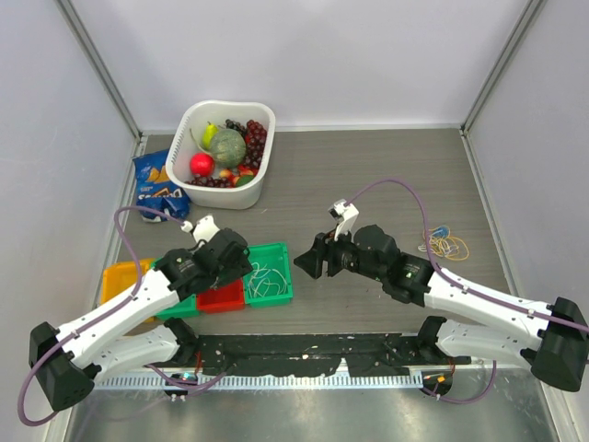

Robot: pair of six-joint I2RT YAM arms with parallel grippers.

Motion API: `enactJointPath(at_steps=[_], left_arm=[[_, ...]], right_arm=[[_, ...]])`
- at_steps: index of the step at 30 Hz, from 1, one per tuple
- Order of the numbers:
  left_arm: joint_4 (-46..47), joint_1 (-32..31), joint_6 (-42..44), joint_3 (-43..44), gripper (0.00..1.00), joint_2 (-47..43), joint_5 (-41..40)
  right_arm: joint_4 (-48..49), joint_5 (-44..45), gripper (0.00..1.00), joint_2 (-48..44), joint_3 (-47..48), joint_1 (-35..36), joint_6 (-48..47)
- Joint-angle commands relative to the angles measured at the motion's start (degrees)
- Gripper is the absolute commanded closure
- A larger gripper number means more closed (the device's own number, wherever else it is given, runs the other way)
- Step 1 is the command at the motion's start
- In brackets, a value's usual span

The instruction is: Untangle the cables

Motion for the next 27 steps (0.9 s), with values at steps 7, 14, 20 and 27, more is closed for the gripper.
enactJointPath(at_steps=[7, 14, 20, 27], left_arm=[[3.1, 2.3, 3.0, 2.4, 1.00, -0.4, -1.3], [4.2, 2.4, 22.4, 16.1, 1.00, -6.4, 5.2], [8.2, 2.3, 35.4, 27.7, 1.00, -9.3, 11.3], [7.2, 2.3, 38.7, 38.9, 1.00, -4.8, 15.7]], right_arm=[[2.6, -0.2, 0.38, -1.8, -0.7, 0.0, 0.9], [1.7, 1.3, 0.38, -3.8, -1.2, 0.0, 0.0], [2.7, 1.3, 0.38, -2.4, -0.9, -0.1, -0.4], [3.0, 1.1, 0.38, -1.7, -0.9, -0.2, -0.1]])
